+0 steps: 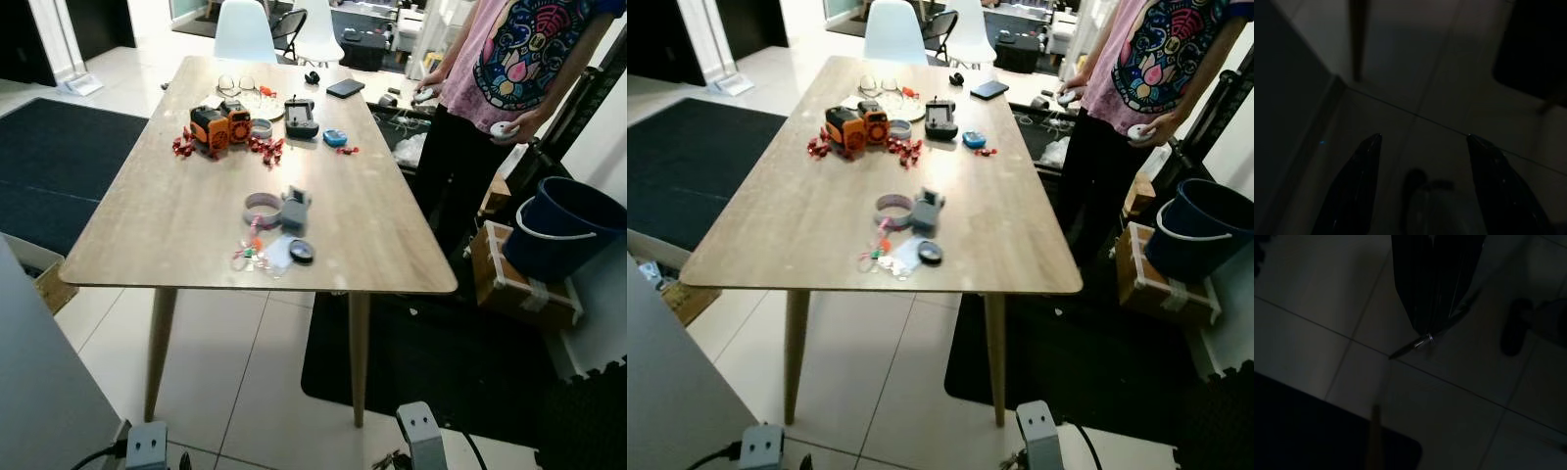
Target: Hang keys on a hook
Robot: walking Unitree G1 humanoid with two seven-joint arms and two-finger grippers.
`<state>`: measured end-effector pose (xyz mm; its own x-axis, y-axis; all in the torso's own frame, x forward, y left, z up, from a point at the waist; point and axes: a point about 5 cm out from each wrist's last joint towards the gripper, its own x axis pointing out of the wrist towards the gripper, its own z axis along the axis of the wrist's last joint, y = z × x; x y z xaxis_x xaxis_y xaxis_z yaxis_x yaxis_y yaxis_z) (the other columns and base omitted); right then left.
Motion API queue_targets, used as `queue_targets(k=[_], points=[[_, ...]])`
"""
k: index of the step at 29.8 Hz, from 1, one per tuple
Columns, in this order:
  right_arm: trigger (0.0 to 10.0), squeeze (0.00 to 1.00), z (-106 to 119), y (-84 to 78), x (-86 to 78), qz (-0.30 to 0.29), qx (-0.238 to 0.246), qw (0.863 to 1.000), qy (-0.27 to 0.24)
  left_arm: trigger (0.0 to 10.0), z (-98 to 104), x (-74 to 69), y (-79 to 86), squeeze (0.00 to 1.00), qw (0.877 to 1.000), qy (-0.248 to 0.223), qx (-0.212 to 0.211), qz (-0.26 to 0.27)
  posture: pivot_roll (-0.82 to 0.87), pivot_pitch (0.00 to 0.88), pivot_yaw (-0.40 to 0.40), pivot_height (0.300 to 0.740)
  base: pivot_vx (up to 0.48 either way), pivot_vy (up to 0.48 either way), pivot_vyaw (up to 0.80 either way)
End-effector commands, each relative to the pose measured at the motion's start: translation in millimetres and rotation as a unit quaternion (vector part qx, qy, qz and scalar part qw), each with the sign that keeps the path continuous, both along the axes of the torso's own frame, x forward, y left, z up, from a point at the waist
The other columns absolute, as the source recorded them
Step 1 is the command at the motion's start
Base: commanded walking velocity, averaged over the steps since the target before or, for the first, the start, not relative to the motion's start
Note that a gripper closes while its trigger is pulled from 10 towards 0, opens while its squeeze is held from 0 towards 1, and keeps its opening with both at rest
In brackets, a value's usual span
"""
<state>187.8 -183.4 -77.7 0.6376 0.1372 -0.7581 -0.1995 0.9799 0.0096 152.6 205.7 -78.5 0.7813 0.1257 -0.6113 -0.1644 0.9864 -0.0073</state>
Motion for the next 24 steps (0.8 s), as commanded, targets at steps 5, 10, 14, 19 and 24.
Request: queue_targets(k=[5,10,14,19,24], points=[[10.0,0.00,-0.2,-1.1,-0.5,-0.004,-0.002,1.000,0.001,10.0,-1.7,-1.5,1.2,0.00,1.000,0.012,-0.001,0.008,0.08,0.057,-0.070,0.740,0.000,0.000,0.00],[10.0,0.00,0.2,-0.9,0.5,-0.006,-0.002,1.000,-0.001,10.0,-1.6,-0.5,1.9,0.00,1.000,0.014,0.000,0.005,0.08,0.058,-0.068,0.740,0.000,0.000,0.00],[10.0,0.00,0.5,-0.9,1.1,-0.006,-0.002,1.000,-0.001,10.0,-1.3,0.7,2.1,0.00,1.000,0.015,0.001,0.002,0.08,0.057,-0.068,0.740,0.000,0.000,0.00],[10.0,0.00,0.6,-0.8,1.5,-0.004,-0.004,1.000,-0.001,10.0,-1.6,0.6,1.9,0.00,1.000,0.018,0.002,-0.004,0.08,0.055,-0.068,0.740,0.000,0.000,0.00],[10.0,0.00,0.9,-1.2,2.0,-0.003,-0.005,1.000,-0.002,10.0,-2.1,-0.4,1.4,0.00,1.000,0.020,0.002,-0.005,0.08,0.051,-0.067,0.740,0.000,0.000,0.00]])
